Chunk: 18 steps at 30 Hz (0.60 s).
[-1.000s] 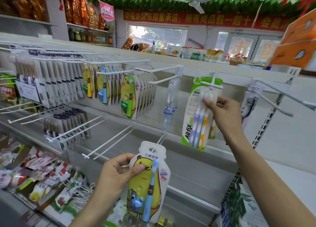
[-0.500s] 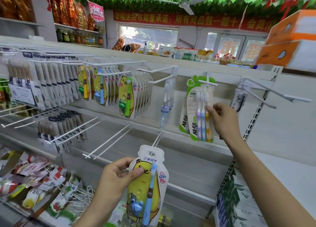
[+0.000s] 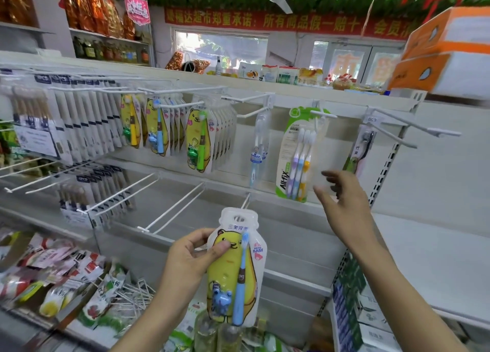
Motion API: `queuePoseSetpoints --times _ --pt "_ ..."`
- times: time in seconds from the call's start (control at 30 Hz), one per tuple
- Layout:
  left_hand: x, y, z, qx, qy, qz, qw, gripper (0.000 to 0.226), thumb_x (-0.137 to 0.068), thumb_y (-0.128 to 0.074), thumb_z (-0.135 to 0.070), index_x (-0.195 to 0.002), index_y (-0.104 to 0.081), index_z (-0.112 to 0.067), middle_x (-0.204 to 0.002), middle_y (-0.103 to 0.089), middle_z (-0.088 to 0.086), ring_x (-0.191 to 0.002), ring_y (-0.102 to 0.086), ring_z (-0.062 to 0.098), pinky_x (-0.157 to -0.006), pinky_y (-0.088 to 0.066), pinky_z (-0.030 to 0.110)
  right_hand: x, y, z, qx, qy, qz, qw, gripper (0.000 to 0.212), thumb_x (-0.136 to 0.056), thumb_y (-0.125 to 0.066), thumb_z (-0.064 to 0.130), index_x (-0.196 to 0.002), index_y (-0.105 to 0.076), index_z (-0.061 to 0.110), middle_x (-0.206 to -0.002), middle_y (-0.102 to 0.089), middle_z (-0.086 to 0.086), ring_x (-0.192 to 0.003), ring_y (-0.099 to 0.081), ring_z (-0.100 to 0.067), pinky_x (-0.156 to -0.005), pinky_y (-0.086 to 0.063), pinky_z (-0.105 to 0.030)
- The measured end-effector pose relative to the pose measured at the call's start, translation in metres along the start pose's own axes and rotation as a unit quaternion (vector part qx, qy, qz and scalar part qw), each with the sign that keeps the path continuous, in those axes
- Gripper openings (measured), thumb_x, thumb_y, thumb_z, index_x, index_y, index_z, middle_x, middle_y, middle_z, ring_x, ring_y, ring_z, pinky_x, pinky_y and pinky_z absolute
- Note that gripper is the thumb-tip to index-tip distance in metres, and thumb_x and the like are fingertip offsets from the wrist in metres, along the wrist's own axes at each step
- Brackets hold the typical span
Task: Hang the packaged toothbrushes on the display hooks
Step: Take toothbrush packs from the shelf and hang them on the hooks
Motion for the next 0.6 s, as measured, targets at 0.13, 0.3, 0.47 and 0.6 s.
queuePoseSetpoints --times 0.13,0.3,0.47,0.6 --pt "-0.002 -0.017 0.001 -0.001 -0.008 0.022 1.000 0.023 -0.075 -0.075 -0.015 -0.095 -0.071 -0.003 -0.091 -0.078 0.008 -0.076 -0.074 0.018 -0.059 -0.057 0.023 0.049 0.004 0.028 -0.094 -0.033 0.136 0.986 0.019 -0.094 -0.063 0.038 -0.107 -0.071 0.026 -0.100 -0.073 0.013 -0.096 -0.067 -0.002 -0.088 -0.054 -0.028" --pt "0.004 -0.042 0.006 0.007 -0.011 0.058 0.998 0.030 -0.072 -0.077 -0.022 -0.095 -0.070 -0.004 -0.093 -0.077 0.011 -0.075 -0.073 0.019 -0.058 -0.057 0.026 0.101 0.009 0.043 -0.177 -0.082 0.213 0.957 0.018 -0.089 -0.074 0.024 -0.106 -0.072 0.019 -0.099 -0.077 0.004 -0.091 -0.072 -0.017 -0.087 -0.058 -0.042" --pt "0.019 -0.059 0.009 0.003 -0.016 0.092 0.996 0.023 -0.077 -0.075 -0.019 -0.095 -0.070 -0.006 -0.094 -0.077 0.009 -0.080 -0.074 0.021 -0.064 -0.059 0.028 0.118 0.015 0.033 -0.221 -0.092 0.217 0.946 0.013 -0.090 -0.073 0.022 -0.102 -0.074 0.019 -0.099 -0.077 -0.004 -0.095 -0.073 -0.025 -0.089 -0.056 -0.054" --pt "0.028 -0.065 0.019 -0.020 -0.001 0.130 0.991 0.029 -0.081 -0.071 -0.021 -0.108 -0.071 -0.009 -0.102 -0.078 0.006 -0.092 -0.075 0.024 -0.076 -0.060 0.031 0.119 0.020 0.019 -0.242 -0.105 0.200 0.944 0.013 -0.088 -0.074 0.021 -0.100 -0.075 0.017 -0.100 -0.078 -0.006 -0.096 -0.074 -0.024 -0.091 -0.055 -0.055"
Point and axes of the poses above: each hand's wrist, its own x-axis away from the middle knuckle, its own y-axis out of the back of the hand, z = x × y, the point moved 1 cm from there along -x, towards the middle knuckle
